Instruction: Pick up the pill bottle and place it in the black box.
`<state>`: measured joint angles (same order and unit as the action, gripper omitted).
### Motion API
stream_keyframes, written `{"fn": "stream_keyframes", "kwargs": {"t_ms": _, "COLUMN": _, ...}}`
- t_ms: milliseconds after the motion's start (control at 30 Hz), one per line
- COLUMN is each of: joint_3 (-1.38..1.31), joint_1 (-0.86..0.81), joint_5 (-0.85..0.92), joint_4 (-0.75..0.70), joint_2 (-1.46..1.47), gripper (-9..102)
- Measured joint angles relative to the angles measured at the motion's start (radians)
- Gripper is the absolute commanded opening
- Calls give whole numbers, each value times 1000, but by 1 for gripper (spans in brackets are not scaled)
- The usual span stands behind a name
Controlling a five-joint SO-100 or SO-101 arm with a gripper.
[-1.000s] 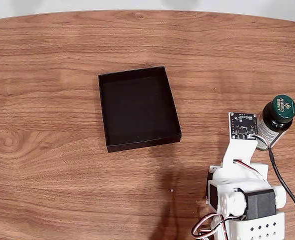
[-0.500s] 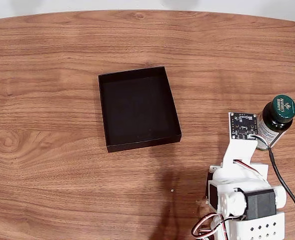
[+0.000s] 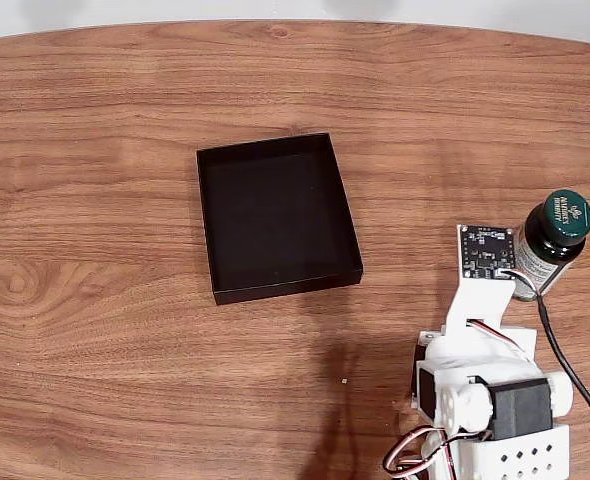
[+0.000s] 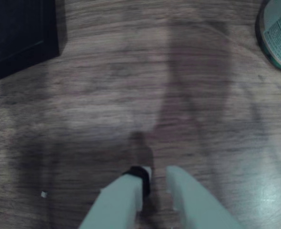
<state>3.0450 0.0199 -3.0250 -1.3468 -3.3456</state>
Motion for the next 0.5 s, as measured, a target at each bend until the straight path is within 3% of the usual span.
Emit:
{"fn": "stream_keyframes", "kwargs": {"t_ms": 333, "joint_3": 0, "joint_1": 18, "joint_5": 26, "joint_4": 2, "joint_2": 0, "gripper": 3}}
{"fn": "stream_keyframes", "kwargs": {"t_ms": 500, "joint_3": 0, "joint_1": -35, "joint_5": 31, "joint_4": 31, "joint_2": 2, "gripper": 13}}
